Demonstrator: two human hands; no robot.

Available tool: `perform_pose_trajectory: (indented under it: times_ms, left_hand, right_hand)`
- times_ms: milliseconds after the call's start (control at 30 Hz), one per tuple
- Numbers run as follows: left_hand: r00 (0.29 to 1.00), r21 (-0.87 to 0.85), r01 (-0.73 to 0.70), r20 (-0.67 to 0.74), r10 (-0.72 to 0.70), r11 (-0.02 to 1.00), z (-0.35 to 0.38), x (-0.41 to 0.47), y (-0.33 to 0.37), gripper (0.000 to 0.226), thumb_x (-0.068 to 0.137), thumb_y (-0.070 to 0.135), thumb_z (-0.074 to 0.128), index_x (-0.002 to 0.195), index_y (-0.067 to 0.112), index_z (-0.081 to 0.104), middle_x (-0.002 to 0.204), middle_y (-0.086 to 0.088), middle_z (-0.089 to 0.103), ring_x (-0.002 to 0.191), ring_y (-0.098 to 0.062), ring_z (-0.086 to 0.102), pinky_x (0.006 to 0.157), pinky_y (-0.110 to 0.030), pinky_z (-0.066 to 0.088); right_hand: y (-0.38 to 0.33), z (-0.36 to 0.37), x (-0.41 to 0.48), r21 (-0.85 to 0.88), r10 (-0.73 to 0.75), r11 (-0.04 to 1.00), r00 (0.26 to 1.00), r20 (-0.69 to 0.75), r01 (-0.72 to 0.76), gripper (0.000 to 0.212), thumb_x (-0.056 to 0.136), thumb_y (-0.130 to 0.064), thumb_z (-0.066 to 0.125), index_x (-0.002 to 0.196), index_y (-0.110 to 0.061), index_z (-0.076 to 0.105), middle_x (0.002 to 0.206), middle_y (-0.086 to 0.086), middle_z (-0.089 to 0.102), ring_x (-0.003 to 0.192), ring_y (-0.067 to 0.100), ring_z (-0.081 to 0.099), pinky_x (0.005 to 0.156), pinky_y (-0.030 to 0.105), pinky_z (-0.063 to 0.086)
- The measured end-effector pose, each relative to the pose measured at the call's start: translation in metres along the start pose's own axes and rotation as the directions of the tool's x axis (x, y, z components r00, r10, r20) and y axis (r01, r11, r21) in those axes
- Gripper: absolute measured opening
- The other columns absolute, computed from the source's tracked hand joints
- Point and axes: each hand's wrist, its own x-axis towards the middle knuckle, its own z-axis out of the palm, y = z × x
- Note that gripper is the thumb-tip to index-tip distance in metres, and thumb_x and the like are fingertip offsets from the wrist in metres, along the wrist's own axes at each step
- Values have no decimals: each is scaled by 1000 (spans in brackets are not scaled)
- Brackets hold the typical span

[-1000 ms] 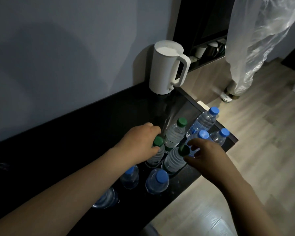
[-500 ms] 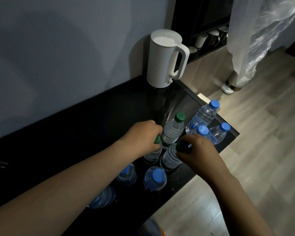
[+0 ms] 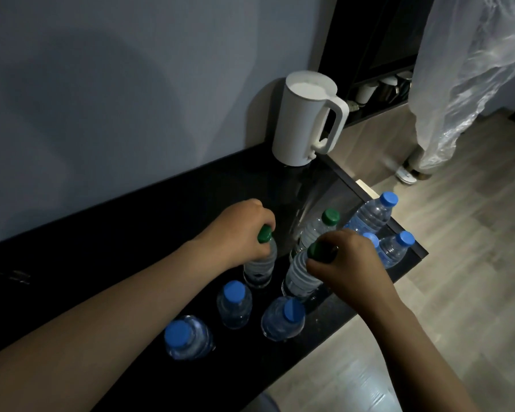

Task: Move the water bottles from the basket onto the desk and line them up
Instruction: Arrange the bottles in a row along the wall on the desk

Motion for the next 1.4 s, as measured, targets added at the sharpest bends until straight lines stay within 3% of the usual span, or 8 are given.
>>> perform_pose_trajectory:
  times_ms: [200,533,733,867,1000,1233,1400]
  left_hand:
    - [991,-35,58,-118,-62,998,-39,-21,-25,31,68,23,73,99,22,70,95,4,54,83,-13,57,77,-28,51]
    - [936,-72,180,-295,-194,981,-97,-70,-97,35,63,22,74,98,24,71,95,4,64,85,-13,59,77,-29,50]
    - [890,-113,272,-349,-295,956,-116,-110,-149,32,64,19,74,96,22,72,93,4,67,82,-12,59,69,-22,44]
    - [856,-132,325,-380,-350,937,-124,-136,-186,31,61,16,74,92,20,73,91,3,68,82,-14,62,68,-23,44]
    - [839,-113,372,-383,-386,921,-134,-160,-220,31,59,15,75,90,17,73,88,-1,68,81,-18,61,73,-33,52]
    - [796,-116,433,-416,-440,894,-148,-195,-268,31,62,11,75,93,14,73,91,-5,67,83,-20,62,69,-28,48]
    - [776,-160,466,-399,-488,870,-155,-209,-304,32,65,10,75,97,14,72,94,-3,69,86,-18,62,72,-25,47]
  right_hand:
    - [-40,-5,21,-34,-98,995,995,4,98,23,74,-22,76,94,-15,68,90,-1,61,82,13,58,73,31,53]
    - [-128,11,65,-44,-233,970,968,89,238,26,72,-24,77,95,-13,70,88,1,66,78,13,63,72,37,57]
    - [-182,41,87,-48,-344,934,927,152,354,20,72,-26,79,86,-16,68,78,-5,65,66,5,62,55,17,50]
    - [-218,69,101,-52,-364,922,904,224,384,22,70,-30,78,83,-16,66,74,-3,65,65,7,64,61,28,59]
    - [-252,98,111,-30,-375,916,883,281,399,21,71,-31,80,81,-20,65,72,-6,64,62,5,64,54,19,55]
    - [-306,144,128,-13,-444,879,829,339,477,22,72,-32,80,78,-18,65,72,-4,63,63,6,61,50,16,47]
    - [-338,171,142,-25,-514,831,784,349,556,25,72,-33,79,78,-12,66,72,1,64,64,11,61,55,28,54]
